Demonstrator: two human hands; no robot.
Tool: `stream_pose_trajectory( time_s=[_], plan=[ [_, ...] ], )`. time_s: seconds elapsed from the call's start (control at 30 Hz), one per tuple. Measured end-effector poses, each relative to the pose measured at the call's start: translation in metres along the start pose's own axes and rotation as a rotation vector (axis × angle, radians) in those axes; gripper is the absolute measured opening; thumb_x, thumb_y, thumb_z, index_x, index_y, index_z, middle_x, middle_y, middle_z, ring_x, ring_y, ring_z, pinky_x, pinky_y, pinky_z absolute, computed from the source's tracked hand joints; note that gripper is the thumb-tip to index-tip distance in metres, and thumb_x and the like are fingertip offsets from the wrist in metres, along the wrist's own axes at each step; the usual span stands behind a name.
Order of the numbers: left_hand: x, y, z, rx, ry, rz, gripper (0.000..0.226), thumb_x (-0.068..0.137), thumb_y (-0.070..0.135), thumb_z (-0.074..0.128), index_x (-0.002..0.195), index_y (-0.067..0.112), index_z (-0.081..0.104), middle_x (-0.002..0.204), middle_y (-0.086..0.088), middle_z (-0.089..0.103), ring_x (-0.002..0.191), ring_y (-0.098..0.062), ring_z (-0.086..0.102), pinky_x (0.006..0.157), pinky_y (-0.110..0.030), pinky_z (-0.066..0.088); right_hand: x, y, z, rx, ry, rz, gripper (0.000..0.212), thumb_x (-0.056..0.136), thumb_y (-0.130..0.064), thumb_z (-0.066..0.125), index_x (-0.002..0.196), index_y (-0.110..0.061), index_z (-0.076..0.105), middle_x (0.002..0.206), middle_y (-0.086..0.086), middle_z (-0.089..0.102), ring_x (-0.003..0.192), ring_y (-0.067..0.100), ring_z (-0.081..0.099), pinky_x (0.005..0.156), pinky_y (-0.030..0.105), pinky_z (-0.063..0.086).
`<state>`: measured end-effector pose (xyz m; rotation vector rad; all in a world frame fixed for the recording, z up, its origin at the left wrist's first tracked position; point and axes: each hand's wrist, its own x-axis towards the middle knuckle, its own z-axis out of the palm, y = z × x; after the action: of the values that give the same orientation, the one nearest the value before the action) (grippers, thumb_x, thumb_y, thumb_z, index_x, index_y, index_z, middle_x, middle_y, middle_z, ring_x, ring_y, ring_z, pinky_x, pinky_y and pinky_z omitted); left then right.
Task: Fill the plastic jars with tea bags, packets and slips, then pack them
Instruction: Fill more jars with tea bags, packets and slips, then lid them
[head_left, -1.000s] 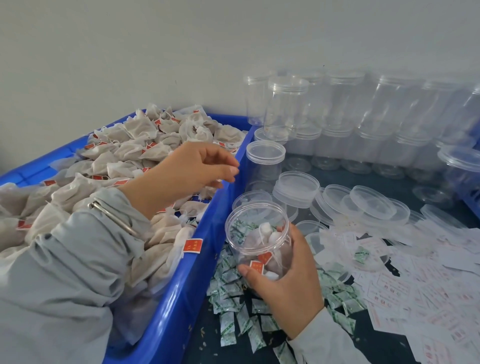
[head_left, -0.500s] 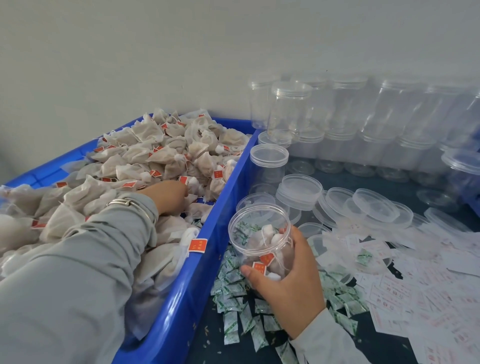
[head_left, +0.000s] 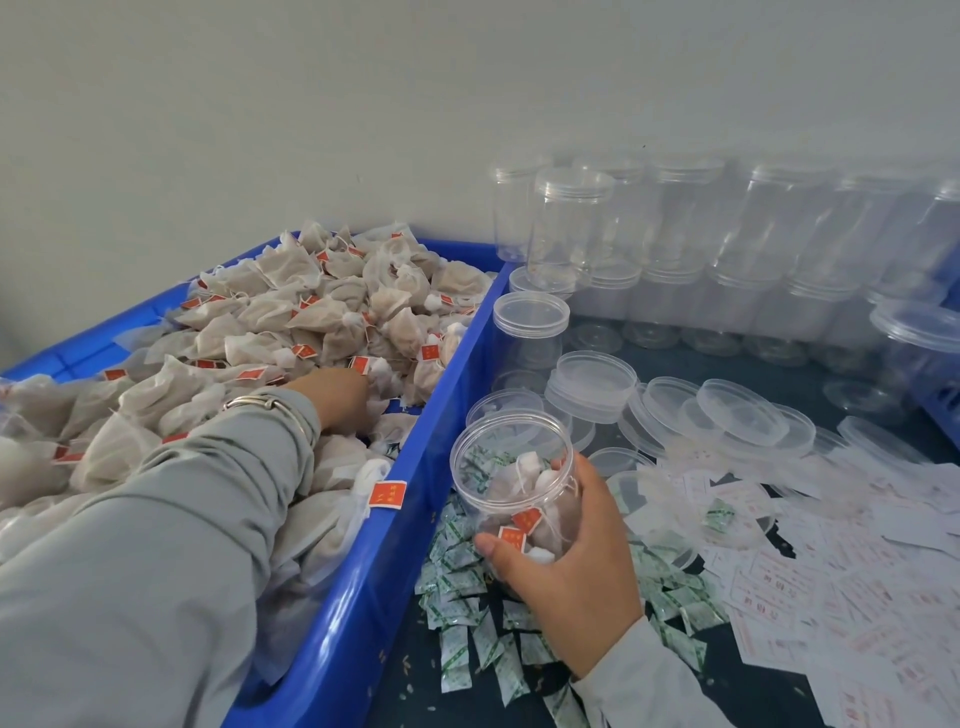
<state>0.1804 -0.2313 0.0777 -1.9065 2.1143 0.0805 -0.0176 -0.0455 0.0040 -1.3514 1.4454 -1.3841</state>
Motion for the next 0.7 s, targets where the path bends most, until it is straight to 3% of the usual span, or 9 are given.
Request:
stream_pose_trajectory(
  time_s=[0.1,0.2,0.3,0.37,0.5,0.63,0.7],
  plan=[
    [-0.003,-0.007,-0.005,-0.037,0.083,0.058,0.018,0.089,0.026,0.057,0.099,0.013,0.065,0.088,-0.003,0.06,0.081,-0.019,0.054,0.069,-0.025,0.039,-0.001,-0.001,0.0,0.014,-0.009,-0.004,0.106,0.046,-0.053,0.083,0.139,-0.032,0.036,0.133,-0.003,0.05,0.122,0.015,0.053,0.097,0.038,0.051],
    [-0.005,-0.013,-0.012,-0.285,0.205,0.079,0.021,0.089,0.03,0.059,0.074,0.016,0.059,0.077,-0.006,0.061,0.068,-0.017,0.053,0.058,-0.028,0.036,-0.001,-0.001,-0.001,0.039,-0.023,-0.003,0.104,0.048,-0.048,0.085,0.139,-0.031,0.037,0.134,-0.001,0.05,0.123,0.018,0.053,0.095,0.037,0.052],
    [-0.009,-0.012,-0.021,-0.628,0.308,0.084,0.034,0.089,0.038,0.059,0.088,0.004,0.065,0.085,-0.016,0.064,0.071,-0.022,0.056,0.067,-0.037,0.046,0.0,0.0,0.0,0.071,-0.031,0.001,0.103,0.048,-0.043,0.087,0.138,-0.03,0.038,0.134,0.001,0.05,0.122,0.019,0.053,0.092,0.037,0.054],
    [-0.016,-0.009,-0.03,-0.863,0.336,0.106,0.036,0.089,0.038,0.059,0.093,0.003,0.067,0.08,-0.014,0.062,0.069,-0.02,0.052,0.065,-0.035,0.045,0.0,0.0,0.0,0.066,-0.029,0.003,0.104,0.047,-0.046,0.086,0.138,-0.031,0.038,0.134,0.001,0.05,0.122,0.019,0.054,0.092,0.037,0.054],
    [-0.038,0.005,-0.047,-1.434,0.119,0.222,0.019,0.093,0.027,0.056,0.092,0.013,0.068,0.079,-0.006,0.069,0.07,-0.02,0.062,0.075,-0.037,0.049,0.001,0.001,0.001,0.029,-0.032,0.008,0.107,0.046,-0.054,0.084,0.139,-0.035,0.034,0.135,-0.003,0.049,0.123,0.019,0.053,0.098,0.04,0.049],
    [-0.06,0.024,-0.054,-1.56,-0.05,0.34,0.021,0.094,0.024,0.054,0.083,0.014,0.069,0.07,-0.007,0.067,0.055,-0.017,0.063,0.044,-0.028,0.052,0.001,0.001,0.001,0.041,-0.025,0.001,0.104,0.046,-0.051,0.085,0.137,-0.035,0.036,0.135,-0.002,0.05,0.122,0.018,0.054,0.096,0.039,0.051],
    [-0.068,0.031,-0.057,-1.592,-0.109,0.347,0.022,0.089,0.025,0.058,0.075,0.019,0.073,0.069,-0.003,0.068,0.054,-0.013,0.064,0.044,-0.025,0.053,0.001,0.001,0.001,0.049,-0.025,0.001,0.104,0.046,-0.051,0.085,0.137,-0.036,0.036,0.135,-0.002,0.05,0.122,0.018,0.054,0.095,0.038,0.052]
  ],
)
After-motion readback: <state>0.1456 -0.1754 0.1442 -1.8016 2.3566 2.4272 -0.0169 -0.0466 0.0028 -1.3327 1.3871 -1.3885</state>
